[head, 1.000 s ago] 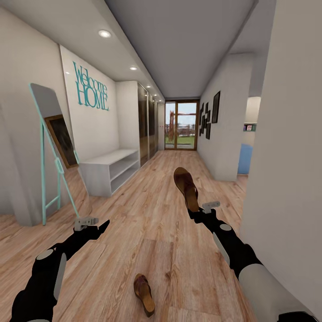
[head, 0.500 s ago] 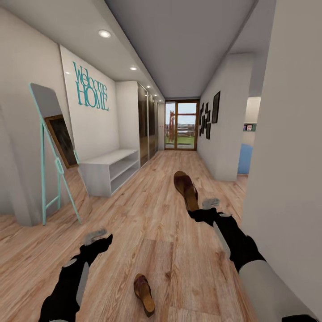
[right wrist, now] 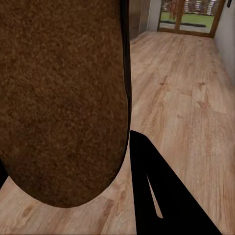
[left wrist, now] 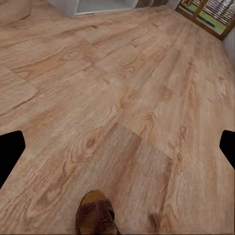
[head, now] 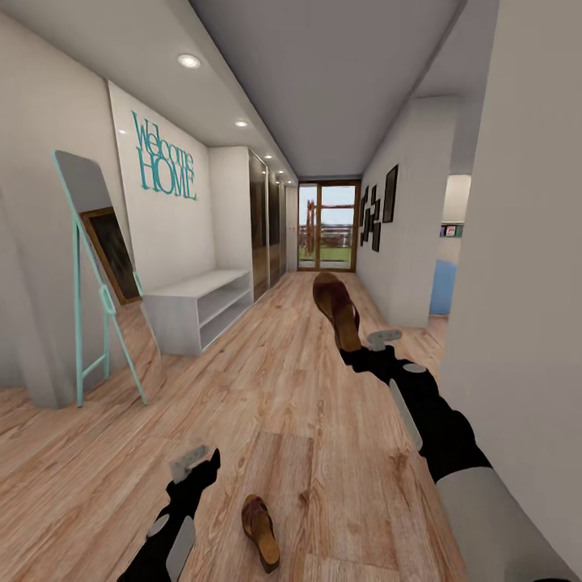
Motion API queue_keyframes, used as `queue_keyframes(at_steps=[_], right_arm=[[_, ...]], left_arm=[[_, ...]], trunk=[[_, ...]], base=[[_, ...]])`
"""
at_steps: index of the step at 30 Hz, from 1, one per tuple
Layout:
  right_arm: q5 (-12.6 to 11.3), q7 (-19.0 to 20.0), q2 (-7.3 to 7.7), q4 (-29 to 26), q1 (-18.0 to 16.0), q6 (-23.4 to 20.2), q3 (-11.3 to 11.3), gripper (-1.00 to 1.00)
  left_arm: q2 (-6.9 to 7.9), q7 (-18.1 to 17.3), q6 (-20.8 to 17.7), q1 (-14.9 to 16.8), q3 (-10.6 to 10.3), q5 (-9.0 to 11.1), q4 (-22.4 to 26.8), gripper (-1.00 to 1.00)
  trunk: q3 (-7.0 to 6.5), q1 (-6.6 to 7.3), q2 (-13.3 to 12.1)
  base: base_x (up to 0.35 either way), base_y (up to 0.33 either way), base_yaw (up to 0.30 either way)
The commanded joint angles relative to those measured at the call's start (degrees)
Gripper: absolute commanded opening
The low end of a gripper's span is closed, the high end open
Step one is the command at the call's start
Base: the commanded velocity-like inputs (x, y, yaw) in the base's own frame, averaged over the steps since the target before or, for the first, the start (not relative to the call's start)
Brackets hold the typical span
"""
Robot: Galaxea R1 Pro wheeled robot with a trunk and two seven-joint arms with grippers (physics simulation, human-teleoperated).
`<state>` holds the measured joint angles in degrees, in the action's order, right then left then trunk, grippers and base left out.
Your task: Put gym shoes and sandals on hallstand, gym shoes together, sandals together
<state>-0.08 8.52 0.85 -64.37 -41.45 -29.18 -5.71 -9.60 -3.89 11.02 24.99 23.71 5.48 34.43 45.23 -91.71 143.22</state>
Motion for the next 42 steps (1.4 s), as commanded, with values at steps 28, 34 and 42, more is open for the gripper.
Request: queue_keyframes(at_steps=[28, 34, 42], right_arm=[[-0.35, -0.02, 0.05, -0.5, -0.03, -0.36, 0.26, -1.0], [-0.35, -0.02, 0.04, -0.55, -0.03, -0.36, 0.26, -1.0], [-0.35, 0.0, 0.03, -1.5, -0.03, -0.36, 0.18, -1.0]], left_arm=[[-0.4, -0.59, 2.38, 0.06, 0.28, 1.03, -5.34, 1.0], [-0.4, -0.59, 2.42, 0.06, 0.28, 1.03, -5.34, 1.0], [-0.4, -0.6, 2.42, 0.06, 0.28, 1.03, -5.34, 1.0]], trunk=[[5.0, -0.43, 0.26], [6.2, -0.5, 0.3], [6.39, -0.5, 0.3]], base=[[0.0, 0.0, -0.004], [0.0, 0.0, -0.125], [0.0, 0.0, -0.04]])
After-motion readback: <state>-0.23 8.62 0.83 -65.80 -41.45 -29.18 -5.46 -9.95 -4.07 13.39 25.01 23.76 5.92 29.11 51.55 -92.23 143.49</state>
